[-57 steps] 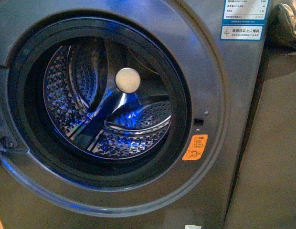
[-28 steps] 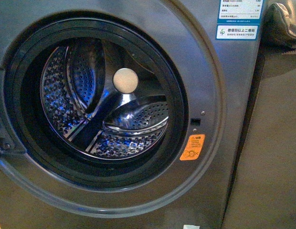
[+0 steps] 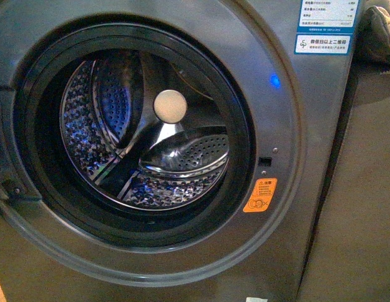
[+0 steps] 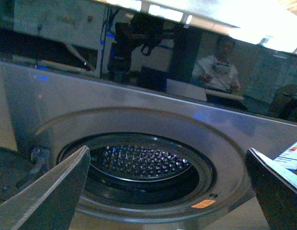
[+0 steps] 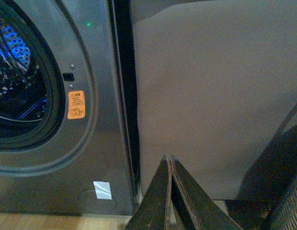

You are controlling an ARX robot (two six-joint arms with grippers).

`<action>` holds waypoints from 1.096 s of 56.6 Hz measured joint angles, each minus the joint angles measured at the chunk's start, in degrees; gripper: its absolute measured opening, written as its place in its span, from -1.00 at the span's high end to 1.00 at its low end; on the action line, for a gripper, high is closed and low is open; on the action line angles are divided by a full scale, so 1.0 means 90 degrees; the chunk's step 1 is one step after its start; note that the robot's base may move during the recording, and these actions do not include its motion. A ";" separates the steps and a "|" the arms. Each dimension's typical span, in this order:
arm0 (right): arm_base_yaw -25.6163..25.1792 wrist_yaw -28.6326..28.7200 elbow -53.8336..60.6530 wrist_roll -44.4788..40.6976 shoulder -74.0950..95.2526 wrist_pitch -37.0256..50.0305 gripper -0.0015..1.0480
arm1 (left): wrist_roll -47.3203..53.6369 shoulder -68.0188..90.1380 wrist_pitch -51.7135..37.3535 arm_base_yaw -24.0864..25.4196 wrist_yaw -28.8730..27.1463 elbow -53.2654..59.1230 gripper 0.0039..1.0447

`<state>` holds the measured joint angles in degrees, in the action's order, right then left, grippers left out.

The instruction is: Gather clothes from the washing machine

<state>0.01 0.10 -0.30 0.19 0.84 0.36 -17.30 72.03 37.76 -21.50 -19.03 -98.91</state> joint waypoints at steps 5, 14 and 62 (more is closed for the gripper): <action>0.0000 0.0000 0.0000 0.0000 -0.0056 -0.0029 0.95 | -0.0192 0.0017 0.0002 -0.0197 -0.0102 0.0104 -0.88; 0.0000 0.0000 0.0000 0.0000 -0.0061 -0.0036 0.95 | 0.1146 -0.1180 -0.2341 -0.0743 -0.0886 0.2178 -0.41; 0.0000 0.0000 0.0000 0.0000 -0.0066 -0.0036 0.95 | 0.1877 -0.5122 -0.5401 0.1605 0.1360 0.9367 0.94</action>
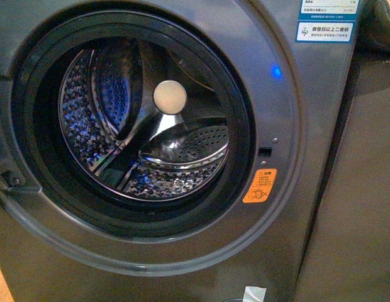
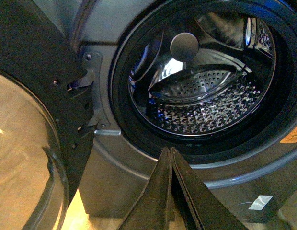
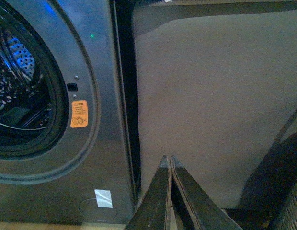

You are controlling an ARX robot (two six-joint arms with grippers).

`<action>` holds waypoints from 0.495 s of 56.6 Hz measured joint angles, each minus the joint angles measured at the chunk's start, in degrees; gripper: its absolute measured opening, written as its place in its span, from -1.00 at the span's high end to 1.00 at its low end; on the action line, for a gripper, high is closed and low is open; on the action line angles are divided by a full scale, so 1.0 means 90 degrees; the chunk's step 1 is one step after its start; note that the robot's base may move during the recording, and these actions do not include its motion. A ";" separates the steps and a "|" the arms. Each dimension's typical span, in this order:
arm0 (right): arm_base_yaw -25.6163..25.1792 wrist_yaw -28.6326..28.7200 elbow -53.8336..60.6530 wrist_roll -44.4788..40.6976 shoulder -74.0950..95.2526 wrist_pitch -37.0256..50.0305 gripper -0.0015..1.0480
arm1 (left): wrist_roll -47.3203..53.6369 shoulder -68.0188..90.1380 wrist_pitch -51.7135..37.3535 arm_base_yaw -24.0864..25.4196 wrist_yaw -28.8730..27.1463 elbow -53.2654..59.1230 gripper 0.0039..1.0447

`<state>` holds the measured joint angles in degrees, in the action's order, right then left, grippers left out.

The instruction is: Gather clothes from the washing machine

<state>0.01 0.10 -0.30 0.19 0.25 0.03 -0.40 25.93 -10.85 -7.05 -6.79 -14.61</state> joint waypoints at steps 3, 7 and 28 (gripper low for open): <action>0.0000 0.0000 0.0000 0.0000 0.0000 0.0000 0.95 | 0.0002 -0.0131 -0.0015 0.0170 0.0228 0.0143 0.94; 0.0000 0.0002 0.0000 0.0000 0.0000 0.0000 0.95 | 0.0005 -0.0357 -0.0046 0.0636 0.0712 0.0381 0.94; 0.0000 0.0000 0.0000 0.0000 0.0000 0.0000 0.95 | 0.0005 -0.1163 0.0015 0.0767 0.0755 0.1083 0.94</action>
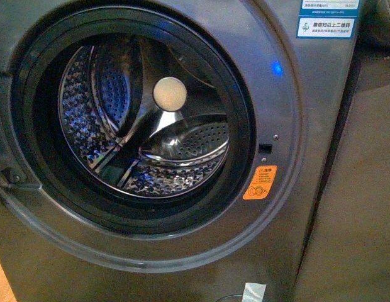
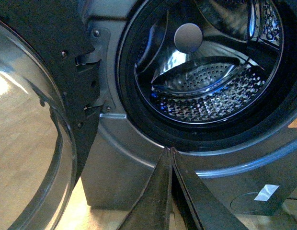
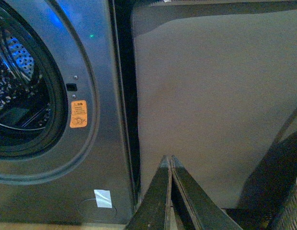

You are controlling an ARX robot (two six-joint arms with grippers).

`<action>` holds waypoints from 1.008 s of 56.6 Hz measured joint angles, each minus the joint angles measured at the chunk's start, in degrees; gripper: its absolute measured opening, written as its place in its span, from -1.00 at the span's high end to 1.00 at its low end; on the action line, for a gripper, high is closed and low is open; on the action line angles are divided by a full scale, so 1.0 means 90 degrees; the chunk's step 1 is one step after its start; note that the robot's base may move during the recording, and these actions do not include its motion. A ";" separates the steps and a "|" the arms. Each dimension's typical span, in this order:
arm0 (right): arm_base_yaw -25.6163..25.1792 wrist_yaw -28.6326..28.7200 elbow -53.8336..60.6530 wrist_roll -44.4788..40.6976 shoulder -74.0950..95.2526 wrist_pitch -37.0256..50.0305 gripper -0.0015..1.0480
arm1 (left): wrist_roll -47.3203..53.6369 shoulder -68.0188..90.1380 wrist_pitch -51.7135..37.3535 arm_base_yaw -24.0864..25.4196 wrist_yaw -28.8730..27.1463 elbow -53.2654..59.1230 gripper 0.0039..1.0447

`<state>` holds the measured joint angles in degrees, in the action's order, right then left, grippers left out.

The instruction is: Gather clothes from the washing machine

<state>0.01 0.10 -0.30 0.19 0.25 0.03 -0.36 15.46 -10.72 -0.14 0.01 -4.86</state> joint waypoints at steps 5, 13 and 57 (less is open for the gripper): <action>0.0000 0.0000 0.0000 -0.0002 0.0000 0.0000 0.95 | 0.0000 -0.0204 0.0087 0.0000 -0.0002 0.0114 0.94; 0.0000 0.0000 0.0000 0.0000 0.0000 0.0000 0.95 | 0.0000 -0.0486 0.0243 0.0000 -0.0002 0.0245 0.94; 0.0000 0.0000 0.0000 -0.0007 0.0000 -0.0005 -0.06 | 0.0000 -0.1685 0.1188 0.0000 -0.0005 0.0423 0.02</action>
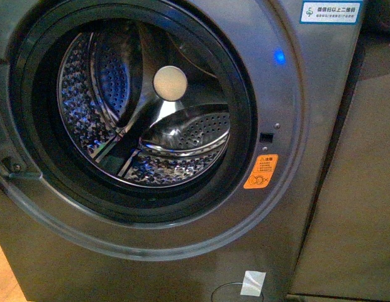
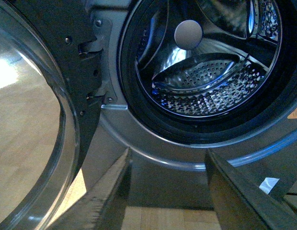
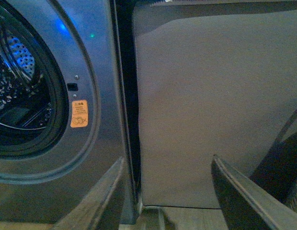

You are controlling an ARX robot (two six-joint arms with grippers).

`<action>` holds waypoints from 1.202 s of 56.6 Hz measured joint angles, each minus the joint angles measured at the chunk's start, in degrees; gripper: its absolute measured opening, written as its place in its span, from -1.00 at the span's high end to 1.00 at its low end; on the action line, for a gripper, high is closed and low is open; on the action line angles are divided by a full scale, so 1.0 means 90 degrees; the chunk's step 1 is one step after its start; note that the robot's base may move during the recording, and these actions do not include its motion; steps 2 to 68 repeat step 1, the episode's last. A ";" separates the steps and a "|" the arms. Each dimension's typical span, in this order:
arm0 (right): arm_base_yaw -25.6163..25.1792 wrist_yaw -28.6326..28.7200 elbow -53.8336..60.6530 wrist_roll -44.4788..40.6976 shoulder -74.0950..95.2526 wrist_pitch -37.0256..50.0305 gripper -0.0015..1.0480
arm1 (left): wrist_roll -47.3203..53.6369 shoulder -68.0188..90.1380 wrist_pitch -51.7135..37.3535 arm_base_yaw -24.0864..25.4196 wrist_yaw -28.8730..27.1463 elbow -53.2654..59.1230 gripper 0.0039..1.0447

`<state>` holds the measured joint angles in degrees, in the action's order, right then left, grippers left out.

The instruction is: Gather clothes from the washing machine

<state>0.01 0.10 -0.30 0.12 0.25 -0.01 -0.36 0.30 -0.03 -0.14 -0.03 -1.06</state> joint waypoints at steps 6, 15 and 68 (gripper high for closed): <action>0.0000 0.0000 0.0000 0.0000 0.0000 0.0000 -0.12 | 0.0000 0.0000 0.0000 0.0000 0.0000 0.0000 -0.05; 0.0000 0.0000 0.0000 0.0000 0.0000 0.0000 -0.12 | 0.0000 0.0000 0.0000 0.0000 0.0000 0.0000 -0.05; 0.0000 0.0000 0.0000 0.0000 0.0000 0.0000 -0.12 | 0.0000 0.0000 0.0000 0.0000 0.0000 0.0000 -0.05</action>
